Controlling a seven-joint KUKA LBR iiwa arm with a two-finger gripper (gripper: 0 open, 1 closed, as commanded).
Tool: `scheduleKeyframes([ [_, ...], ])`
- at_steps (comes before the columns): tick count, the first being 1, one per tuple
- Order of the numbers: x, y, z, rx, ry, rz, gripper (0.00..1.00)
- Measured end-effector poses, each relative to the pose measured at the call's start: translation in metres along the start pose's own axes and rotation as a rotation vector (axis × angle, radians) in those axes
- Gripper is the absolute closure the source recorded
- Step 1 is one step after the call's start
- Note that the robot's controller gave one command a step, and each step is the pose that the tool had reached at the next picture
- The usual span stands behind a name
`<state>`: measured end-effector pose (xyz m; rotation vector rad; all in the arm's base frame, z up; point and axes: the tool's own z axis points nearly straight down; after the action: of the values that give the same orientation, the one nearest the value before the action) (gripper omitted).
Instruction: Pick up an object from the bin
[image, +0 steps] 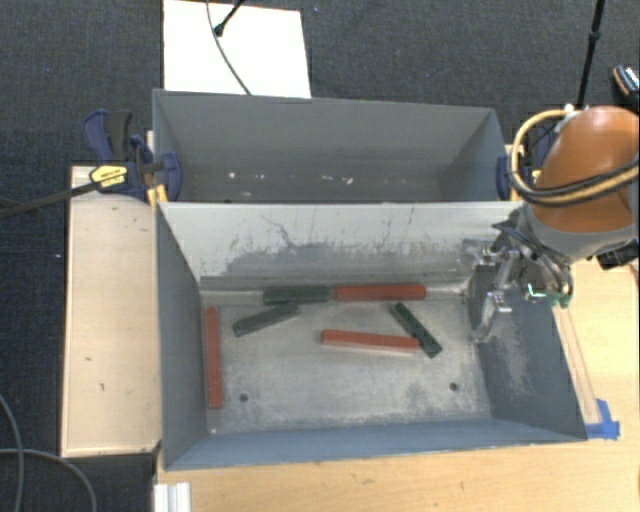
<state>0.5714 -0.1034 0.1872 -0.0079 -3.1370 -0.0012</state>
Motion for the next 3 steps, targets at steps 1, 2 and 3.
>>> scheduleKeyframes([
  [1, 0.000, 0.029, 0.121, -0.001, 0.000, -0.073, 0.00],
  [2, -0.012, 0.077, 0.116, -0.001, -0.011, -0.116, 0.00],
  [3, -0.011, 0.073, 0.116, 0.001, -0.009, -0.115, 1.00],
])
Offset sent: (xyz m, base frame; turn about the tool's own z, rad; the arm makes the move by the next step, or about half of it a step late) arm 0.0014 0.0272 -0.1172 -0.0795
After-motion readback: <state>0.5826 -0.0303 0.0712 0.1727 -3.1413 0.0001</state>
